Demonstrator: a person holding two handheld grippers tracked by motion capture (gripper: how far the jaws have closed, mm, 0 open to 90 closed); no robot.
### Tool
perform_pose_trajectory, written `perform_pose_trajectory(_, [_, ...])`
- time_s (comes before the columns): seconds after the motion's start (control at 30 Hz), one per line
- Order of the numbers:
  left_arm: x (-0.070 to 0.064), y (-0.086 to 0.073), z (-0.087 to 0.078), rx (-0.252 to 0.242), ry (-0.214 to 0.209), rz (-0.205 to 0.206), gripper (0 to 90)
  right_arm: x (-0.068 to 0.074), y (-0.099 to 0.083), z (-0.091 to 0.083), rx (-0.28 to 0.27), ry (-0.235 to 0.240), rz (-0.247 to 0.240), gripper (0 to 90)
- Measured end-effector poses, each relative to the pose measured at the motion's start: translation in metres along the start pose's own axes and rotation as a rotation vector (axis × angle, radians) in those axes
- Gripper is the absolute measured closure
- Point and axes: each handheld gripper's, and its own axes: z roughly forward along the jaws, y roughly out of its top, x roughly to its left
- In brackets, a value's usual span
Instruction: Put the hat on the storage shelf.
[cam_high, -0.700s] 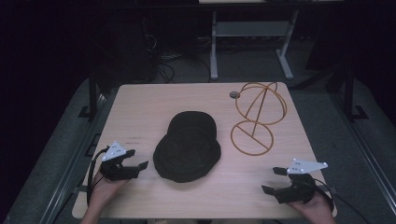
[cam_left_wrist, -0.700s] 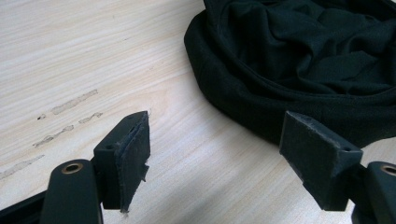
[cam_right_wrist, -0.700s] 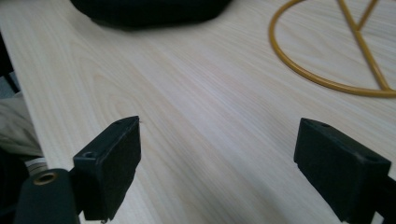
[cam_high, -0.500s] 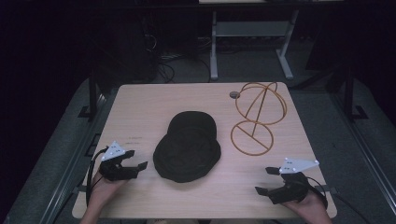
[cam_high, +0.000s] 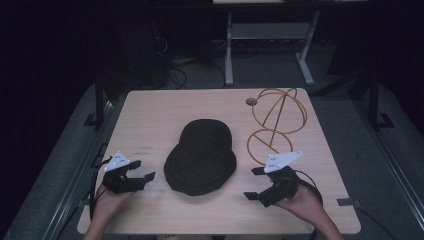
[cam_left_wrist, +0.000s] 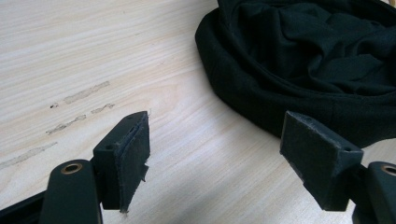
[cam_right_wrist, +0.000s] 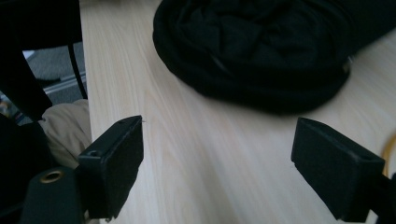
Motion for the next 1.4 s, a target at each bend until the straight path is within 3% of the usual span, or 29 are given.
perform_pose_trajectory(0.03, [0.0, 0.0, 0.001, 0.0, -0.001, 0.0, 24.0, -0.001, 0.013, 0.01, 0.007, 0.017, -0.022, 17.6])
perform_pose_trajectory(0.13, [0.0, 0.0, 0.001, 0.0, -0.003, -0.006, 24.1, -0.004, 0.027, 0.025, 0.028, 0.035, -0.052, 20.0])
perform_pose_trajectory(0.37, [0.001, 0.0, 0.002, 0.004, -0.013, -0.006, 24.1, -0.005, 0.048, 0.053, 0.05, 0.071, -0.108, 25.1])
perform_pose_trajectory(0.53, [0.001, 0.0, 0.003, -0.004, -0.017, -0.012, 24.1, -0.002, 0.063, 0.077, 0.108, 0.119, -0.177, 33.3])
perform_pose_trajectory(0.83, [0.001, 0.0, 0.003, 0.003, -0.022, -0.021, 24.1, 0.001, 0.071, 0.105, 0.17, 0.16, -0.248, 40.9])
perform_pose_trajectory(1.2, [0.003, -0.001, 0.003, 0.006, -0.026, -0.019, 24.1, 0.0, 0.065, 0.127, 0.229, 0.177, -0.259, 46.5])
perform_pose_trajectory(1.4, [0.003, -0.001, 0.003, 0.002, -0.025, -0.026, 24.1, 0.001, 0.062, 0.135, 0.235, 0.165, -0.281, 58.0])
